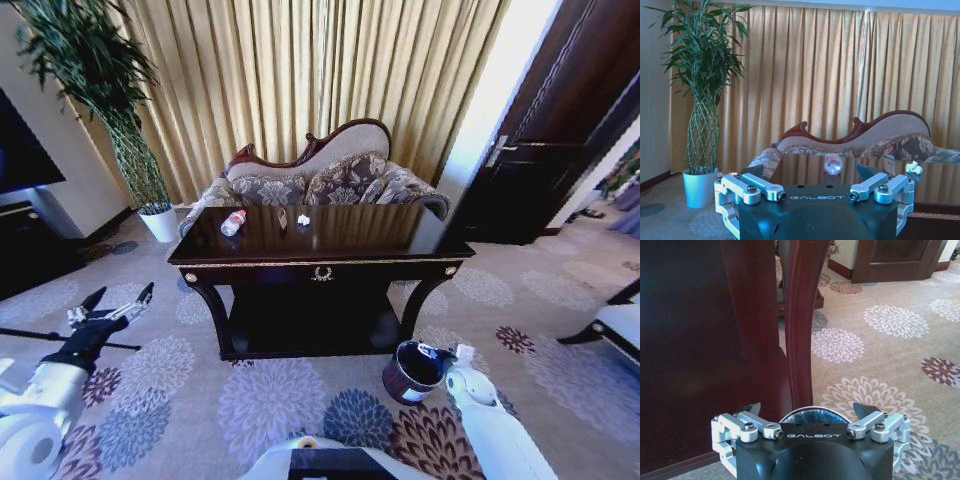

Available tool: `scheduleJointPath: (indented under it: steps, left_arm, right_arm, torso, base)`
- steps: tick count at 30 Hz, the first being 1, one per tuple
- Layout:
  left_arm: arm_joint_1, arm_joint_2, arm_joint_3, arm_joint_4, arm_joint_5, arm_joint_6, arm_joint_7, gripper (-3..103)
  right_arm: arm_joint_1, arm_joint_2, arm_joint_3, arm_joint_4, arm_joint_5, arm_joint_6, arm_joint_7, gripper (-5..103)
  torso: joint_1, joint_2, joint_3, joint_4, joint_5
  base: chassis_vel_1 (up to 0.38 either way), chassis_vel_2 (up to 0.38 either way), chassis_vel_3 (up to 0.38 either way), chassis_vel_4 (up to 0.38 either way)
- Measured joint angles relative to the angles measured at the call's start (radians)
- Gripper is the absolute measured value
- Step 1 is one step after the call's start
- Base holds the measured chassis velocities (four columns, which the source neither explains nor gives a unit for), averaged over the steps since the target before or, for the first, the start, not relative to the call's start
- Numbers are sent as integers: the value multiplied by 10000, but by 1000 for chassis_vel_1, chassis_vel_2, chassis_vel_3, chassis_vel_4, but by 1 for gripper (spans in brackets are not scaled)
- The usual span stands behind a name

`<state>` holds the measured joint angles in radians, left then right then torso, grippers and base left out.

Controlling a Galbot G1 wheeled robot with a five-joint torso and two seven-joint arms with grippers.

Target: Move to the front of the table and place the trash on the table into the trash bin.

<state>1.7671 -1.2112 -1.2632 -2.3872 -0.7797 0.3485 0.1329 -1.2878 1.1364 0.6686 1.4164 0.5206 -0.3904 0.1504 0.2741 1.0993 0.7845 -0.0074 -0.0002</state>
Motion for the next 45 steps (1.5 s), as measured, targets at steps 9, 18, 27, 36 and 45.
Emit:
scheduleJointPath:
  steps: [9,18,27,36,45]
  left_arm:
    - [-56,14,1,32,1,-8,0,100]
    - [-152,48,3,90,-7,-9,-7,100]
    - [-217,68,-11,134,-57,-9,-56,100]
    - [-246,174,-26,119,-186,-7,-69,100]
    - [-218,190,-58,50,-324,-3,-78,100]
  right_arm:
    - [-426,-90,450,1936,643,-2,-221,100]
    - [-1506,-261,1014,5764,1050,85,-232,100]
    - [-2526,-347,1197,8631,517,-26,6,100]
    - [-3487,-91,1448,10186,641,24,63,100]
    - [-3474,68,1401,10736,1123,131,74,100]
  torso:
    - [0,0,0,1,-1]
    - [0,1,0,0,-3]
    - [0,1,0,2,-1]
    - [-1,2,-1,-1,0]
    - [0,1,-1,0,-1]
  base:
    - [0,0,0,0]
    - [0,0,0,0]
    - [0,0,0,0]
    - [0,0,0,0]
    - [0,0,0,0]
